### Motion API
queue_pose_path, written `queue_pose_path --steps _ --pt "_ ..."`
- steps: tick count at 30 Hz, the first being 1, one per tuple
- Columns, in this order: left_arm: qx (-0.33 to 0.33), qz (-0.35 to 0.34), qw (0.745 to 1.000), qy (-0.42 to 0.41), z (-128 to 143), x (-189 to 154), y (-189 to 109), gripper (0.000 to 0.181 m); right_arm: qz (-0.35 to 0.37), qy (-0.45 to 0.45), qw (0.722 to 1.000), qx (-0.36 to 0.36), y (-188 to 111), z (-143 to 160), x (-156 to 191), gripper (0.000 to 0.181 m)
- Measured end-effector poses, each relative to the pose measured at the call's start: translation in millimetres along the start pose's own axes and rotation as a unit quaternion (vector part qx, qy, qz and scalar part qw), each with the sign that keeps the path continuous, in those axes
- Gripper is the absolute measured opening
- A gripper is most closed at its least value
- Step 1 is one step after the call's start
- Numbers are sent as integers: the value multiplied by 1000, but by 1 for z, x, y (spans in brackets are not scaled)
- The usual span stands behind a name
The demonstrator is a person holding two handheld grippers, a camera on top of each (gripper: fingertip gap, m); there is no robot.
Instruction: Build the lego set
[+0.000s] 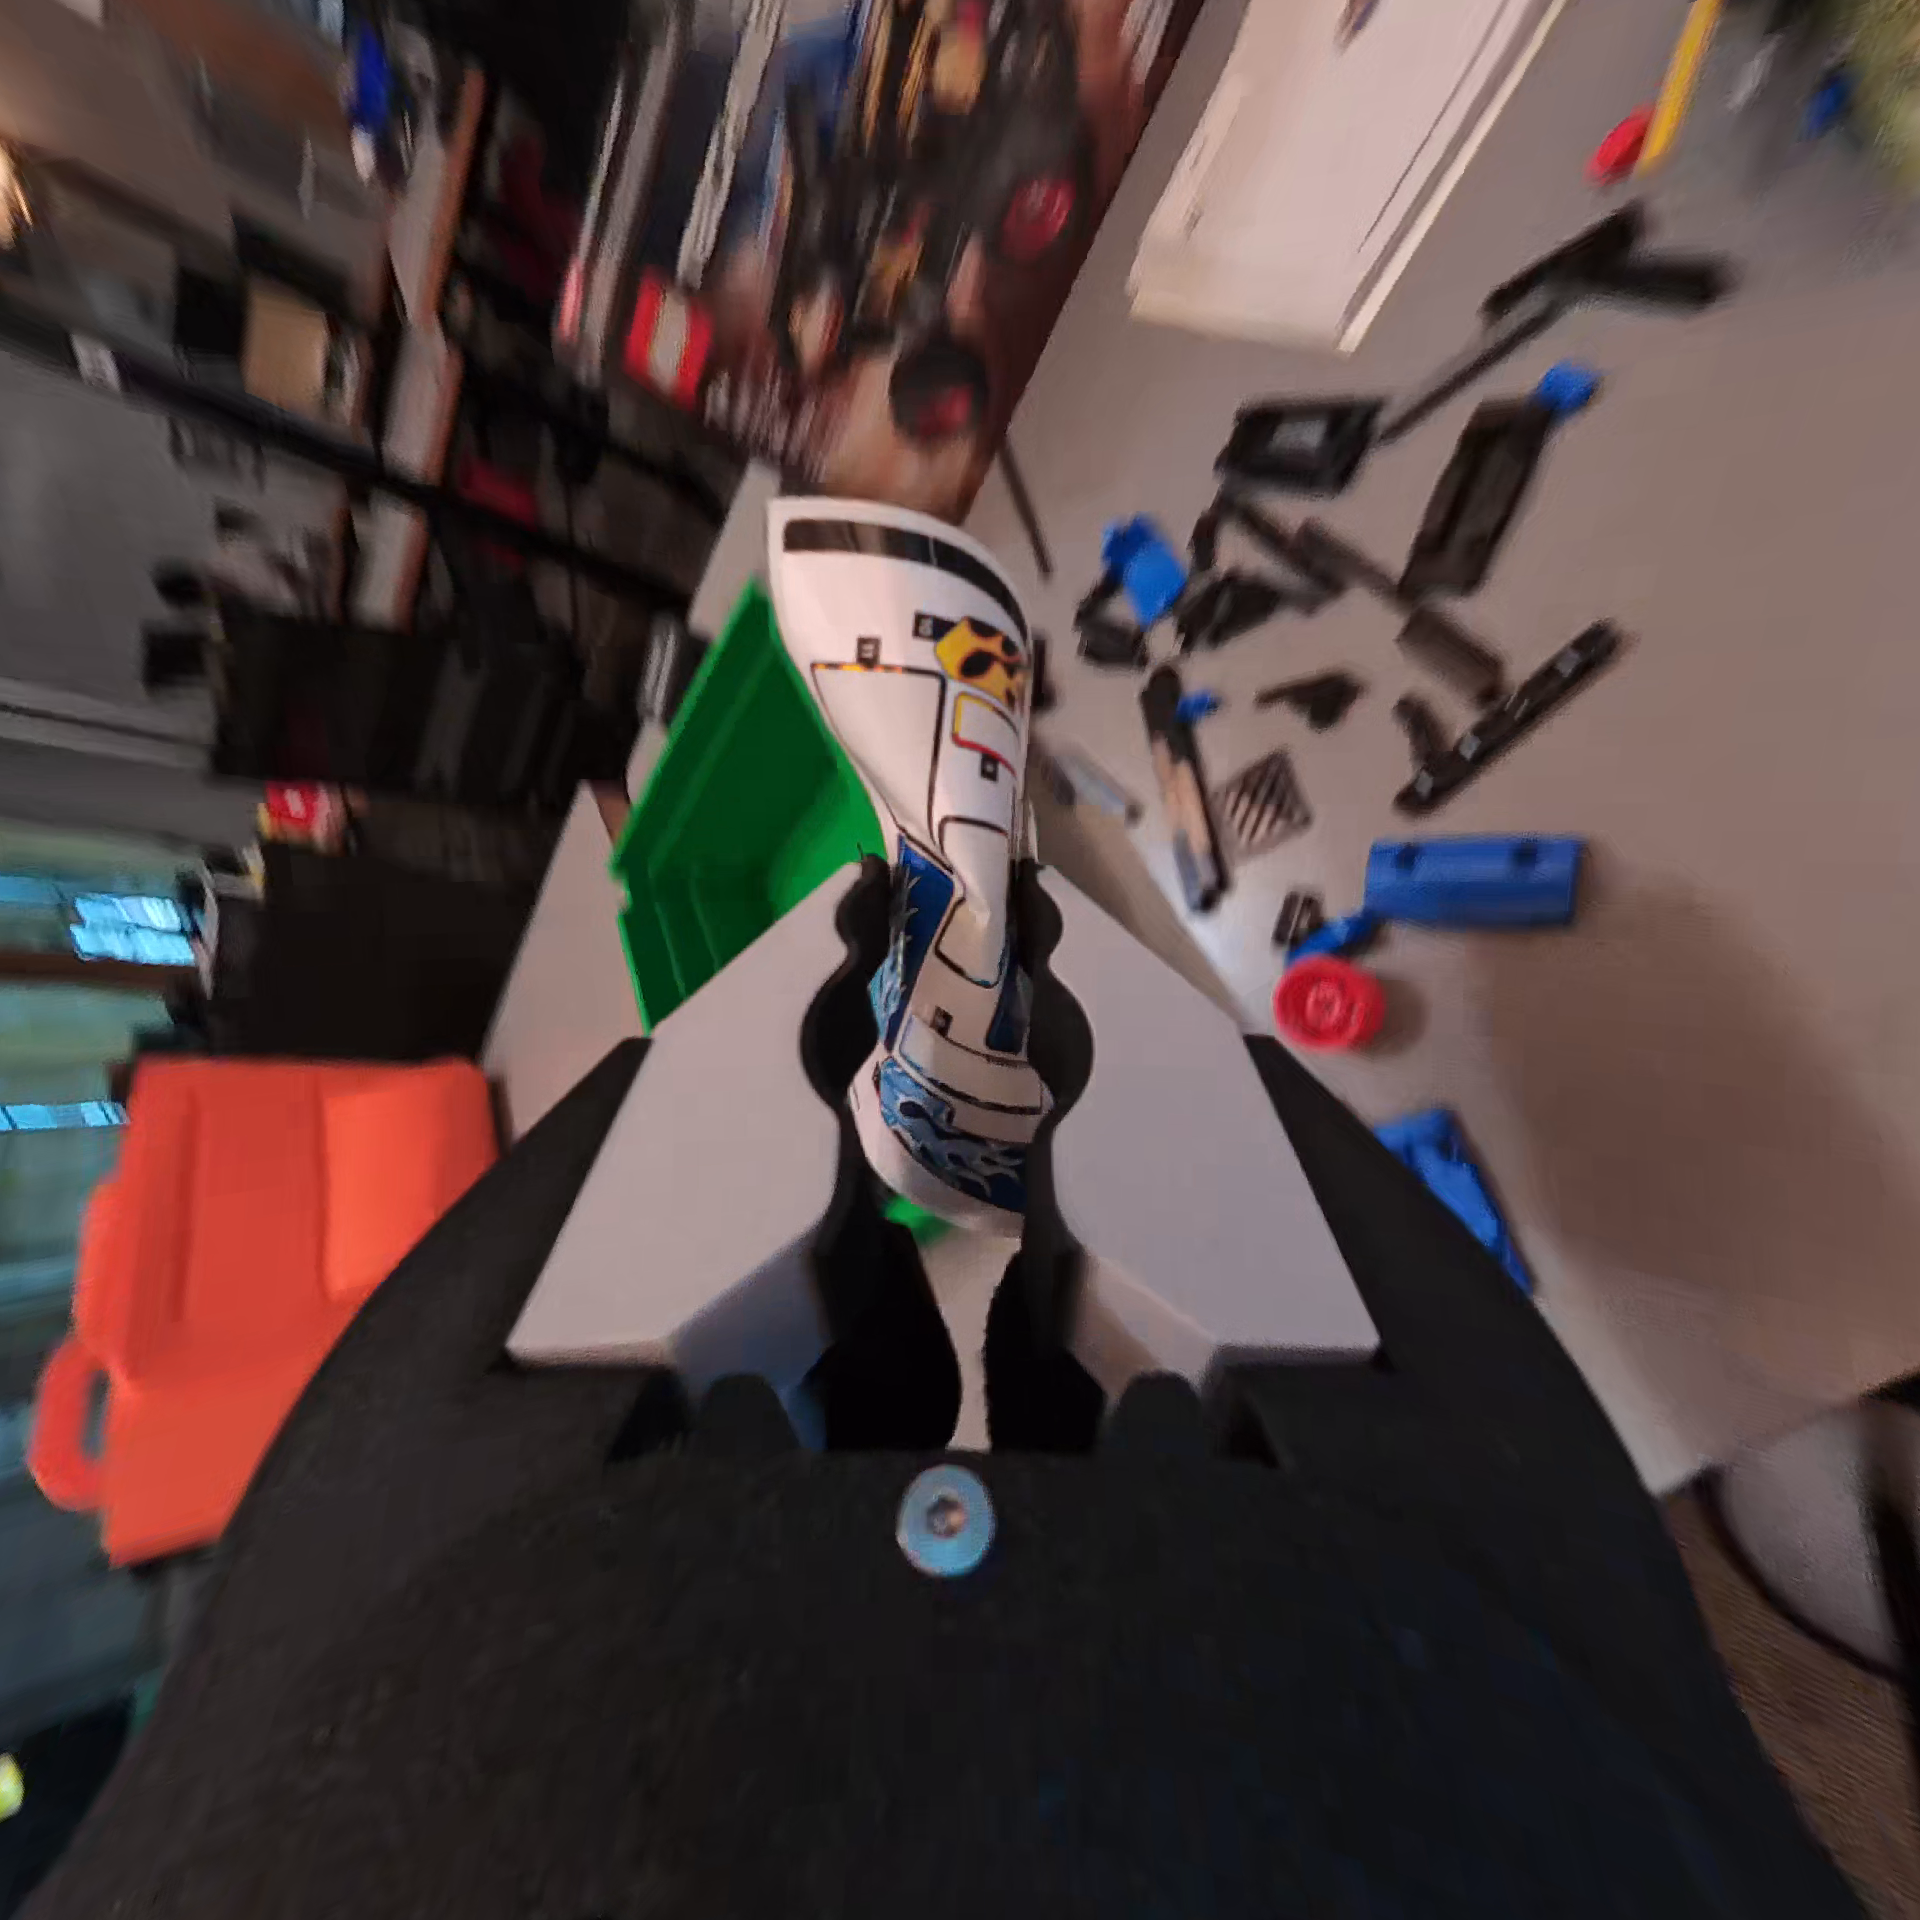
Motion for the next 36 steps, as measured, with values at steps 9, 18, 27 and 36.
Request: queue_pose_path --steps 9,18,27,36 --pt "-181 50 969 162 -160 -67 -9 22 -68 -16 996 -52 54 -63 20 49" --pt "-287 143 944 78 -209 -86 -2 58 -20 19 996 -89 8 -31 5 0" --pt "-331 524 757 -208 -215 -127 57 71 -96 165 944 -269 -37 1 -32 0" --pt "-365 635 648 -208 -214 -154 57 0 -114 203 938 -256 -32 18 -37 1"
Point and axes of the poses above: each gripper's, where its closed fingertips meet, y out along the fingers, z out of its underside, x = y × z across the jaws, the point moved 6 cm from there along -y, back along the fingers, and after that the axes turned 11 degrees about x, right-handed, at the moved point
